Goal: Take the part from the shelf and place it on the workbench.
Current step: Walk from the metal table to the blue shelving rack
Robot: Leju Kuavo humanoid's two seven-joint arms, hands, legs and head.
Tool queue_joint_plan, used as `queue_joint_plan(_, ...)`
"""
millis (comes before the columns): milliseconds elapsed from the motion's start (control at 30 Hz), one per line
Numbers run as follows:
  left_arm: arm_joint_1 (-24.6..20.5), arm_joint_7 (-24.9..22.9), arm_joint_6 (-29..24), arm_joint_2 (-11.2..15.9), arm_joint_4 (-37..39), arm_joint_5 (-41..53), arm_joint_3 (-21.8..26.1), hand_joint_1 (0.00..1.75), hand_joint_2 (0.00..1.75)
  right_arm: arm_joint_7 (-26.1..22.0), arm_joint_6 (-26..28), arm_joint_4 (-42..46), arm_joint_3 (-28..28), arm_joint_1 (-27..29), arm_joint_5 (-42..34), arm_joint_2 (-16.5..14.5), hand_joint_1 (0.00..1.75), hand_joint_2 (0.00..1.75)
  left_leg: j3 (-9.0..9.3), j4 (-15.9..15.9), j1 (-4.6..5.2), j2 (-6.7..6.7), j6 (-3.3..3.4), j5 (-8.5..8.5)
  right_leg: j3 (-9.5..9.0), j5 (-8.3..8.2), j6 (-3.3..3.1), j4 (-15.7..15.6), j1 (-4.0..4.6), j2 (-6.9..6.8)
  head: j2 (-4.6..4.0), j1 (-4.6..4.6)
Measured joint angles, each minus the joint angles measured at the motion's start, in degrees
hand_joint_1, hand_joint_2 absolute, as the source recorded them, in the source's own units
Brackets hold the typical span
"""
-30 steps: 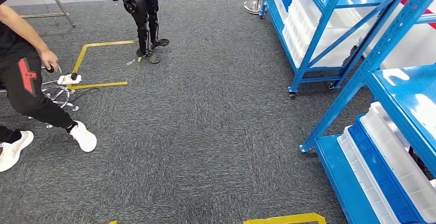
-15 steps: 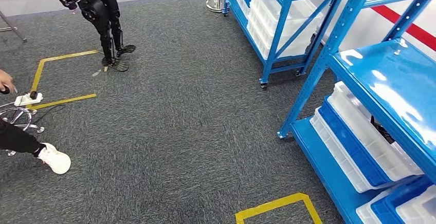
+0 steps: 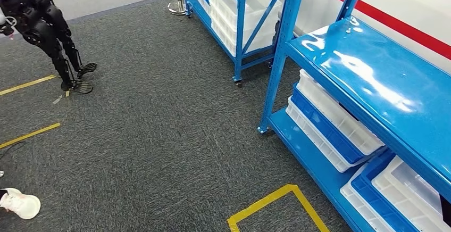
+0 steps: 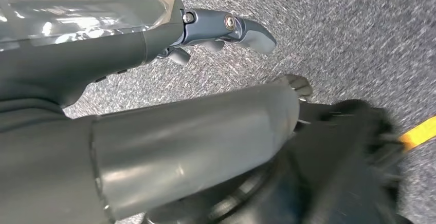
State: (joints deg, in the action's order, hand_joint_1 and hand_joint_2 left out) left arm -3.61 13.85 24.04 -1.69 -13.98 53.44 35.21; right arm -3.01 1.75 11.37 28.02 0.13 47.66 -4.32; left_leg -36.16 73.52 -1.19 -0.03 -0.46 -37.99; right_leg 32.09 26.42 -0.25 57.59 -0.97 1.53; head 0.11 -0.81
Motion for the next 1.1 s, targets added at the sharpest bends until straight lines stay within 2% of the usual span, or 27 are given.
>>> queue_joint_plan(33, 0.0, 0.0, 0.0, 0.0, 0.0, 0.0, 0.0, 0.00, 0.00, 0.0, 0.0, 0.0, 0.0, 0.0, 0.0, 0.0, 0.00, 0.00, -0.13, -0.5, 0.00, -0.17, 0.17, 1.20, -0.07, 0.00, 0.00, 0.0, 0.15, 0.84, 0.00, -0.01)
queue_joint_plan(67, 0.0, 0.0, 0.0, 0.0, 0.0, 0.0, 0.0, 0.00, 0.00, 0.0, 0.0, 0.0, 0.0, 0.1, 0.1, 0.0, 0.00, 0.00, 0.75, -3.0, 0.00, -0.47, 0.40, 3.33, -0.19, 0.01, 0.00, 0.0, 0.24, 1.66, 0.00, -0.01)
queue_joint_plan(133, 0.0, -0.1, 0.0, 0.0, 0.0, -0.1, 0.0, 0.00, 0.00, 0.0, 0.0, -0.1, 0.0, 0.0, 0.2, 0.0, 0.00, 0.00, 3.82, -10.7, -0.02, -2.76, 0.91, 7.68, -0.23, 0.04, 0.11, 0.2, 0.43, 3.16, 0.00, -0.01)
queue_joint_plan(200, 0.0, 0.0, 0.0, 0.0, 0.0, -0.2, 0.0, 0.00, 0.00, 0.0, 0.0, -0.1, 0.0, -0.1, 0.2, 0.0, 0.00, 0.00, 5.45, -14.9, 0.18, -4.50, 1.26, 9.27, 0.17, -0.05, 0.54, 0.4, 0.50, 4.44, 0.00, -0.03)
queue_joint_plan(233, -0.1, 0.0, 0.0, 0.0, 0.0, -0.2, 0.0, 0.00, 0.00, 0.0, 0.0, -0.1, 0.0, -0.1, 0.3, 0.0, 0.00, 0.00, 5.54, -15.3, 0.42, -4.43, 1.46, 9.22, 0.49, -0.17, 0.93, 0.3, 0.47, 5.02, 0.00, -0.03)
queue_joint_plan(267, -0.2, 0.1, 0.0, -0.1, 0.0, -0.2, 0.0, 0.00, 0.00, 0.0, 0.0, -0.1, 0.0, -0.1, 0.3, 0.0, 0.00, 0.00, 5.61, -15.5, 0.63, -3.70, 1.79, 9.40, 0.84, -0.32, 1.34, 0.2, 0.33, 5.56, 0.00, -0.03)
queue_joint_plan(300, -0.3, 0.1, 0.0, -0.2, 0.0, -0.2, 0.0, 0.00, 0.00, 0.0, 0.0, -0.1, 0.0, 0.0, 0.3, 0.0, 0.00, 0.00, 5.77, -15.9, 0.74, -3.06, 2.22, 9.70, 1.18, -0.28, 1.64, 0.5, 0.29, 5.15, 0.00, -0.03)
queue_joint_plan(367, -0.3, 0.2, 0.0, -0.3, 0.0, -0.2, 0.0, 0.00, 0.00, 0.0, 0.0, -0.1, 0.0, 0.0, 0.3, 0.0, 0.00, 0.00, 6.07, -16.8, 0.69, -1.58, 3.05, 10.27, 2.88, 1.42, 1.68, 3.5, 0.37, 2.42, 0.00, -0.19)
queue_joint_plan(400, -0.3, 0.2, -0.1, -0.4, 0.0, -0.2, 0.0, 0.00, 0.00, 0.0, 0.0, -0.1, 0.0, 0.0, 0.3, 0.0, 0.00, 0.00, 6.12, -17.0, 0.68, -0.72, 3.28, 10.41, 4.49, 3.08, 1.50, 6.8, 0.33, 0.71, 0.00, -0.28)
queue_joint_plan(433, -0.3, 0.2, -0.1, -0.3, 0.0, -0.2, 0.0, 0.00, 0.00, 0.1, 0.0, -0.1, 0.0, -0.1, 0.3, 0.0, 0.00, 0.00, 6.07, -17.0, 0.72, 0.15, 3.41, 10.40, 6.48, 4.91, 1.44, 10.7, 0.31, -0.21, 0.00, -0.37)
queue_joint_plan(467, -0.2, 0.2, -0.1, -0.3, 0.0, -0.2, 0.0, 0.00, 0.00, 0.1, 0.0, -0.1, 0.0, -0.1, 0.4, 0.0, 0.00, 0.00, 6.01, -17.0, 0.75, 1.03, 3.41, 10.38, 8.24, 6.30, 1.56, 14.2, 0.19, -0.55, 0.00, -0.40)
queue_joint_plan(500, -0.2, 0.3, -0.1, -0.4, 0.0, -0.2, 0.0, 0.00, 0.00, 0.2, 0.0, -0.1, 0.0, -0.1, 0.4, 0.0, 0.00, 0.00, 5.97, -17.0, 0.76, 1.85, 3.38, 10.35, 9.17, 6.91, 1.90, 16.3, 0.05, -0.71, 0.00, -0.41)
queue_joint_plan(533, -0.3, 0.4, -0.1, -0.4, 0.0, -0.2, 0.0, 0.00, 0.00, 0.3, 0.0, -0.1, 0.0, 0.0, 0.4, 0.1, 0.00, 0.00, 5.96, -17.0, 0.73, 2.59, 3.31, 10.29, 8.88, 6.61, 2.45, 16.1, -0.13, -0.89, 0.00, -0.42)
queue_joint_plan(567, -0.3, 0.5, -0.1, -0.5, 0.0, -0.2, 0.0, 0.00, 0.00, 0.5, 0.0, -0.1, 0.0, 0.1, 0.4, 0.1, 0.00, 0.00, 6.03, -17.0, 0.68, 3.28, 3.17, 10.21, 7.32, 5.52, 3.11, 13.5, -0.37, -1.26, 0.00, -0.43)
queue_joint_plan(633, -0.4, 0.6, -0.1, -0.7, 0.0, -0.2, 0.0, 0.00, 0.00, 0.7, 0.0, -0.1, 0.0, 0.0, 0.4, 0.2, 0.00, 0.00, 6.35, -16.9, 0.74, 4.53, 2.59, 9.86, 2.51, 2.72, 4.13, 5.1, -0.80, -3.74, 0.00, -0.45)
queue_joint_plan(667, -0.4, 0.7, -0.1, -0.7, 0.0, -0.1, 0.0, 0.00, 0.00, 0.7, 0.0, -0.1, 0.0, -0.1, 0.4, 0.1, 0.00, 0.00, 6.58, -16.8, 0.84, 5.05, 2.17, 9.59, 0.74, 1.69, 4.11, 2.1, -0.84, -4.97, 0.00, -0.43)
queue_joint_plan(700, -0.5, 0.7, -0.1, -0.6, -0.1, 0.0, 0.0, 0.00, 0.00, 0.8, 0.0, -0.1, 0.0, -0.2, 0.4, 0.1, 0.00, 0.00, 6.86, -16.7, 0.97, 5.57, 1.75, 9.34, -0.12, 1.18, 3.76, 0.5, -0.78, -5.80, 0.00, -0.33)
queue_joint_plan(733, -0.6, 0.7, -0.1, -0.6, -0.1, 0.1, 0.0, 0.00, 0.00, 0.8, 0.0, -0.1, 0.0, -0.3, 0.4, 0.0, 0.00, 0.00, 7.17, -16.7, 1.05, 6.10, 1.37, 9.12, -0.10, 1.05, 3.19, 0.3, -0.56, -5.89, 0.00, -0.25)
queue_joint_plan(800, -0.9, 0.7, -0.1, -0.7, -0.2, 0.4, 0.0, 0.00, 0.00, 1.0, 0.1, -0.1, 0.0, -0.3, 0.4, 0.0, 0.00, 0.00, 7.77, -16.7, 0.66, 6.83, 0.62, 8.69, -0.16, 0.97, 2.07, 0.2, -0.57, -4.50, 0.00, -0.09)
queue_joint_plan(833, -1.1, 0.7, -0.1, -0.8, -0.2, 0.5, 0.0, 0.00, 0.00, 1.1, 0.1, -0.1, 0.0, -0.3, 0.4, 0.1, 0.00, 0.00, 7.72, -16.0, 0.39, 6.08, 0.30, 7.99, -0.29, 0.88, 1.59, 0.1, -0.67, -3.88, 0.00, -0.07)
queue_joint_plan(867, -1.1, 0.7, -0.1, -0.9, -0.2, 0.6, 0.0, 0.00, 0.00, 1.2, 0.1, -0.1, 0.0, -0.3, 0.4, 0.1, 0.00, 0.00, 7.08, -14.3, 0.16, 4.69, 0.07, 6.65, -0.47, 0.76, 1.14, 0.0, -0.77, -3.23, 0.00, -0.02)
queue_joint_plan(933, -1.0, 0.6, -0.1, -1.0, -0.2, 0.6, 0.0, 0.00, 0.00, 1.3, 0.1, -0.1, 0.0, -0.4, 0.4, 0.2, 0.00, 0.00, 3.91, -7.5, -0.01, 1.41, -0.02, 2.66, -0.45, 0.59, 0.53, 0.0, -0.56, -1.93, 0.00, 0.10)
queue_joint_plan(967, -0.9, 0.6, -0.1, -1.0, -0.2, 0.7, 0.0, 0.00, 0.00, 1.3, 0.2, -0.1, 0.0, -0.4, 0.4, 0.2, 0.00, 0.00, 1.90, -3.6, 0.01, 0.59, 0.06, 0.99, -0.37, 0.57, 0.39, 0.0, -0.31, -1.18, 0.00, 0.13)
queue_joint_plan(1000, -0.8, 0.6, 0.0, -1.1, -0.2, 0.7, 0.0, 0.00, 0.00, 1.4, 0.2, -0.1, 0.1, -0.4, 0.4, 0.2, 0.00, 0.00, 0.40, -0.9, 0.04, 0.20, 0.20, 0.34, -0.36, 0.56, 0.33, 0.0, -0.07, -0.38, 0.00, 0.13)
queue_joint_plan(1033, -0.7, 0.5, 0.0, -1.1, -0.2, 0.7, 0.0, 0.00, 0.00, 1.4, 0.2, -0.1, 0.1, -0.3, 0.4, 0.2, 0.00, 0.00, -0.27, -0.2, 0.06, -0.01, 0.43, 0.88, -0.40, 0.56, 0.33, 0.0, 0.12, 0.44, 0.00, 0.13)
queue_joint_plan(1067, -0.7, 0.5, 0.0, -1.1, -0.2, 0.7, 0.0, 0.00, 0.00, 1.5, 0.2, -0.1, 0.1, -0.3, 0.4, 0.2, 0.00, 0.00, 0.25, -2.0, 0.07, -0.26, 0.74, 2.72, -0.52, 0.56, 0.33, 0.1, 0.27, 1.30, 0.00, 0.14)
queue_joint_plan(1100, -0.7, 0.5, 0.0, -1.1, -0.2, 0.8, 0.0, 0.00, 0.00, 1.6, 0.1, -0.1, 0.1, -0.3, 0.4, 0.2, 0.00, 0.00, 1.68, -5.6, 0.07, -0.97, 1.10, 5.24, -0.66, 0.57, 0.33, 0.1, 0.34, 2.11, 0.00, 0.13)
